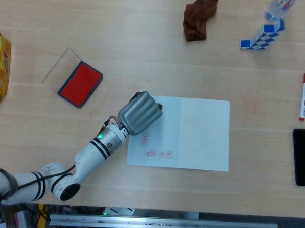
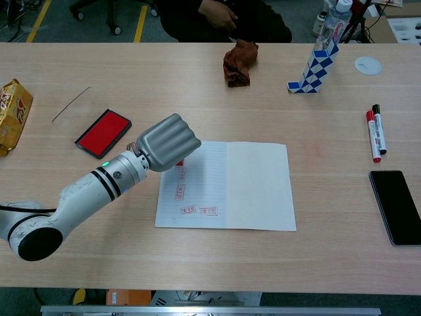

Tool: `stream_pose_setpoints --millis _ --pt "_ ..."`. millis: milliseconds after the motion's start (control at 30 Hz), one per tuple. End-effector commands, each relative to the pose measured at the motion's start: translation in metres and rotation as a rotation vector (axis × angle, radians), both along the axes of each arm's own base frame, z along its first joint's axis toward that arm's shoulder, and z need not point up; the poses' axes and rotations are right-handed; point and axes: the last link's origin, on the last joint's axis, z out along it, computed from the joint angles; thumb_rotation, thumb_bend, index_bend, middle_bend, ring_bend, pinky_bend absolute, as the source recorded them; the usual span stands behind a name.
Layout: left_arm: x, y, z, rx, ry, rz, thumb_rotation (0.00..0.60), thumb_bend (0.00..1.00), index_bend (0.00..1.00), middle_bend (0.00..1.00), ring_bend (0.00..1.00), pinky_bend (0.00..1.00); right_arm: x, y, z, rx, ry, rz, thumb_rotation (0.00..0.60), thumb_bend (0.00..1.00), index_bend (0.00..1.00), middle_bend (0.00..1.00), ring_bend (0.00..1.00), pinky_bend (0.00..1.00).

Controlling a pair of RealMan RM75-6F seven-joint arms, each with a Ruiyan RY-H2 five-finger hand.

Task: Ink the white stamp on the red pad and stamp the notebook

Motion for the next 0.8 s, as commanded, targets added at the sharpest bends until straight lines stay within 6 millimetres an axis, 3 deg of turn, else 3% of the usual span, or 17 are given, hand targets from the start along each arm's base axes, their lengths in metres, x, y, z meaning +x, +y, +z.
stream_pose_setpoints --millis 33,200,467,800 --pt "0.001 0.004 0.013 0.025 -0.016 0.004 0.6 0.32 0.58 1.0 1.0 1.0 0.001 0.0 0.0 -0.001 -0.001 0.003 0.6 0.12 0.46 0.49 0.41 0.57" --pt "-0.004 0.005 0.038 0.056 -0.053 0.021 0.6 0.32 0.58 1.0 1.0 1.0 0.003 -0.001 0.0 -0.001 -0.005 0.012 0.6 0.12 0.46 0.49 0.41 0.57" --pt "-0.031 -0.008 0.071 0.078 -0.06 0.049 0.6 0.32 0.58 1.0 1.0 1.0 0.008 -0.006 -0.007 0.017 -0.014 0.034 0.6 0.12 0.46 0.49 0.41 0.57" --pt "-0.053 -0.028 0.067 0.043 -0.039 0.085 0.6 0.32 0.57 1.0 1.0 1.0 0.013 -0.012 -0.015 0.039 -0.019 0.055 0.6 0.12 0.46 0.49 0.41 0.57"
